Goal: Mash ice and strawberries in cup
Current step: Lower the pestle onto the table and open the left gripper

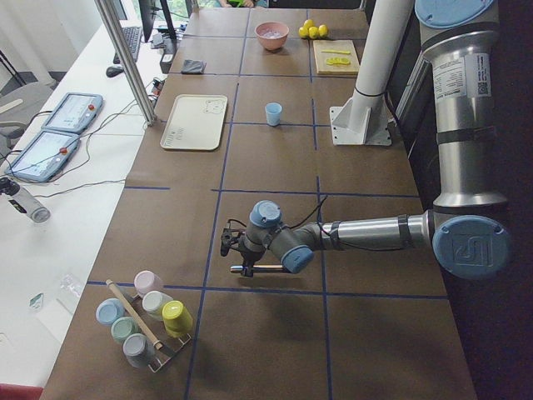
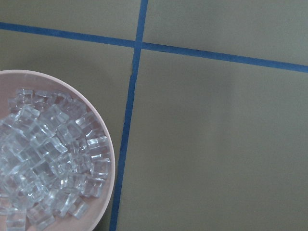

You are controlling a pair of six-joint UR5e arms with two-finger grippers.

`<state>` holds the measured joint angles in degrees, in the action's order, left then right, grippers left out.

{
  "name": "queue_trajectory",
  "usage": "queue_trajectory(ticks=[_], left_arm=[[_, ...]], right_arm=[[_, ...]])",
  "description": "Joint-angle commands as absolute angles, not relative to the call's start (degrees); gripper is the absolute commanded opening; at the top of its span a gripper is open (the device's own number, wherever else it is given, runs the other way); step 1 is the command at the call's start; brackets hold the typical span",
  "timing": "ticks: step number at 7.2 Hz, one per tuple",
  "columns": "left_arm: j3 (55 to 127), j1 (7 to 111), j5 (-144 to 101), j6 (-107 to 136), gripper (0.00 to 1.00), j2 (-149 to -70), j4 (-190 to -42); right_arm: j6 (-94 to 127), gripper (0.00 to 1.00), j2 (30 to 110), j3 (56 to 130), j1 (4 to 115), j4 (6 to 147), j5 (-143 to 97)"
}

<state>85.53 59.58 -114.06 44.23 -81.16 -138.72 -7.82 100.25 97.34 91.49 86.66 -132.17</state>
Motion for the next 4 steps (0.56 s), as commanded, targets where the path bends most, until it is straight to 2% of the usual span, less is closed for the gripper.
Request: queue_trajectory(ticks=[1,2,3,4], left_arm=[[85.43,57.84,-113.99,44.12,0.32,-81.38,-138.69],[85.52,57.83,-113.99,44.12,0.92,-81.39,-138.69],[85.52,57.83,-113.99,43.77,1.0,-81.39,-138.69],[85.52,57.83,-113.99,43.6,1.0,-81.39,-138.69]], right_arm=[[-7.82,1.0,100.37,97.29,91.49,86.75,-131.93],[-7.82,1.0,100.37,97.29,91.49,86.66,-131.92],[-7.82,1.0,100.37,97.29,91.49,86.66,-131.92],[-7.82,1.0,100.37,97.38,91.49,86.66,-131.92]])
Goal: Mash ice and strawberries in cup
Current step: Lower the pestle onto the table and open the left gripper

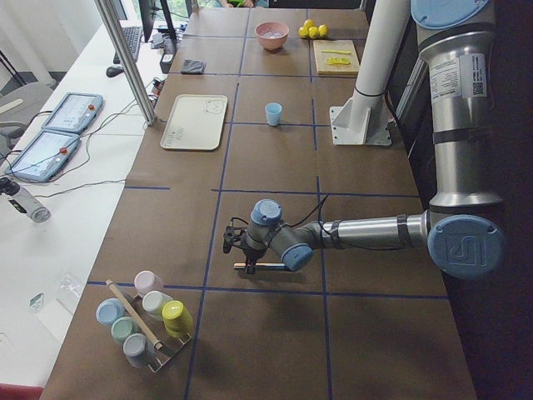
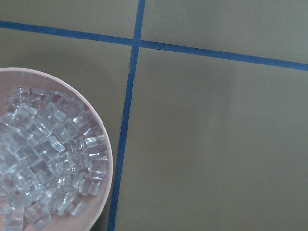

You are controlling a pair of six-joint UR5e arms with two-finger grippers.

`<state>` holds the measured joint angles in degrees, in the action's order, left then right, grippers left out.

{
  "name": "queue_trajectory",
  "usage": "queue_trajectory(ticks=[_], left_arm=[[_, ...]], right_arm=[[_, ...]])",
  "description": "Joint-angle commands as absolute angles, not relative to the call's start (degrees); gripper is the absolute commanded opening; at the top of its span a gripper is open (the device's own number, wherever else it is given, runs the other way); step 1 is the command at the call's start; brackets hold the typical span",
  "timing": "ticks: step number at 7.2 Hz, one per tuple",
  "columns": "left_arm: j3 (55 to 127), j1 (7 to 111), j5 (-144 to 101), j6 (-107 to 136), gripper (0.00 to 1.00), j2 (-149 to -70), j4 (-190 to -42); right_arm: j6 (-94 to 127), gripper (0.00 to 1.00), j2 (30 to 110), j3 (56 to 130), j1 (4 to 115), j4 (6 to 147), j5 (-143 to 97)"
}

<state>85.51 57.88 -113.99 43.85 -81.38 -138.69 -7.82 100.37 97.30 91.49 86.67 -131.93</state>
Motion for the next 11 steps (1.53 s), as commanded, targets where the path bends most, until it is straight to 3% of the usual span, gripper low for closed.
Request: queue_trajectory(ticks=[1,4,8,11], left_arm=[[85.6,57.83,-114.08,43.59,1.0,-81.39,-138.6],[86.04,59.22,-121.5,36.36,1.0,-81.56,-136.25],[101.74,75.98,-125.33,6.49,1.0,-84.18,-99.07],[102.49,89.6,-131.27,-5.44,1.0,-86.66,-83.0]], right_arm=[[-7.74,1.0,100.37,97.38,91.49,86.66,-131.92],[-7.65,1.0,100.46,98.0,91.49,86.75,-131.92],[-7.65,1.0,100.55,98.09,91.49,86.75,-131.92],[-7.73,1.0,100.37,98.09,91.49,86.66,-131.92]])
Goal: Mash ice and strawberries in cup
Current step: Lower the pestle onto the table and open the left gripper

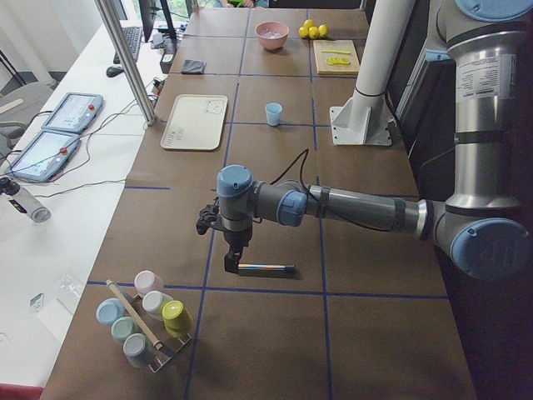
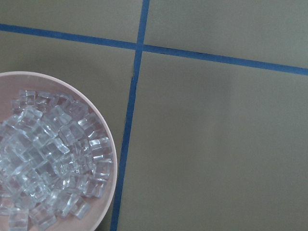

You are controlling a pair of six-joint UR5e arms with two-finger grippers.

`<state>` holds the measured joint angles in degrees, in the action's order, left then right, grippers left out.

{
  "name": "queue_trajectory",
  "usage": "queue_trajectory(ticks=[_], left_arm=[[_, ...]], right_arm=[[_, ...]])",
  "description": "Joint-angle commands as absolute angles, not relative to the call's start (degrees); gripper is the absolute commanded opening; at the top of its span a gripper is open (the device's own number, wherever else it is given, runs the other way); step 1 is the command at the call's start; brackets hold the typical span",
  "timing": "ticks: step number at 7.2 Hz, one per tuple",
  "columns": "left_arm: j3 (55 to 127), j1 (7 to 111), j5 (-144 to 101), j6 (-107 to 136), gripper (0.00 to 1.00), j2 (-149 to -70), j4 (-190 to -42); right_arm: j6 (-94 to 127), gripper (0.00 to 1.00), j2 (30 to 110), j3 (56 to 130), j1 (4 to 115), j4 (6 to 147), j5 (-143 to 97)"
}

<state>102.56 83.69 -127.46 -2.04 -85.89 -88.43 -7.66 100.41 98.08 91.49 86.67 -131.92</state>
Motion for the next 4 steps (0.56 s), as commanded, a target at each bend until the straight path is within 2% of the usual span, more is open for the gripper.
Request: queue_trajectory(ticks=[1,4], left_arm=[[102.13,92.61,-132.18,-8.32,1.0,-86.31,-82.8],[101.08,93.52,-133.42,-7.91,1.0,-85.43,-81.83]], right_arm=[[-7.73,1.0,100.28,98.09,91.49,86.75,-131.84],[-7.73,1.0,100.37,98.09,91.49,86.66,-131.92]])
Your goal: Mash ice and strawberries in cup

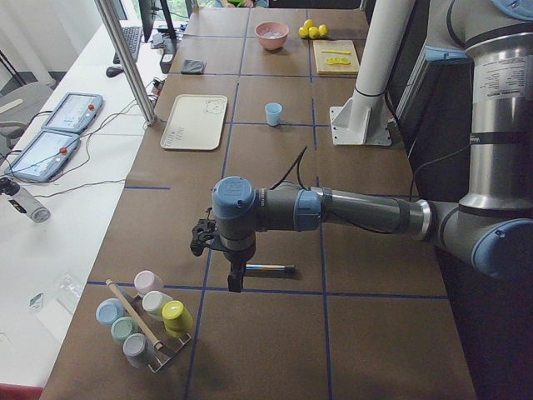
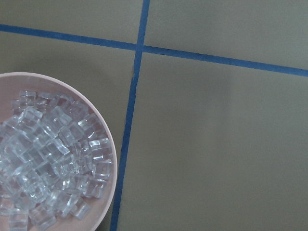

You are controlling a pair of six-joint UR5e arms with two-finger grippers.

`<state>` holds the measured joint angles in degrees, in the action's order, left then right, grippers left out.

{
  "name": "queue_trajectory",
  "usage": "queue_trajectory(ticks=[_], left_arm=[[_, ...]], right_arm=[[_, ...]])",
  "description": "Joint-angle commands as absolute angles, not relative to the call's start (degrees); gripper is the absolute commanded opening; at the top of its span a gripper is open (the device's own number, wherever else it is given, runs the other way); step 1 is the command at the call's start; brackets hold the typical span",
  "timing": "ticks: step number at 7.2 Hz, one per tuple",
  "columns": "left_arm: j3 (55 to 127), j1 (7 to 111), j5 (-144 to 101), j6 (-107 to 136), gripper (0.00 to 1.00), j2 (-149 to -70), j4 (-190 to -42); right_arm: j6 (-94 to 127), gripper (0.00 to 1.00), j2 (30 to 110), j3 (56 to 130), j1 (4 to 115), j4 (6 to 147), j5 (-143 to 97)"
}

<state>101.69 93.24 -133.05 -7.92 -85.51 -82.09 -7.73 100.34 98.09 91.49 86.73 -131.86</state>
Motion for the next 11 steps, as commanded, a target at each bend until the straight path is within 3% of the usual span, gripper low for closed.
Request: queue_trajectory(ticks=[1,11], left_arm=[[100.03,93.52,-133.68,-8.0,1.0,-85.52,-82.52],[97.47,93.43,-136.05,-8.44,1.0,-83.32,-82.62]], right_arm=[[-7.65,1.0,100.37,98.09,91.49,86.75,-131.84],[-7.56,1.0,100.37,98.0,91.49,86.75,-132.1]])
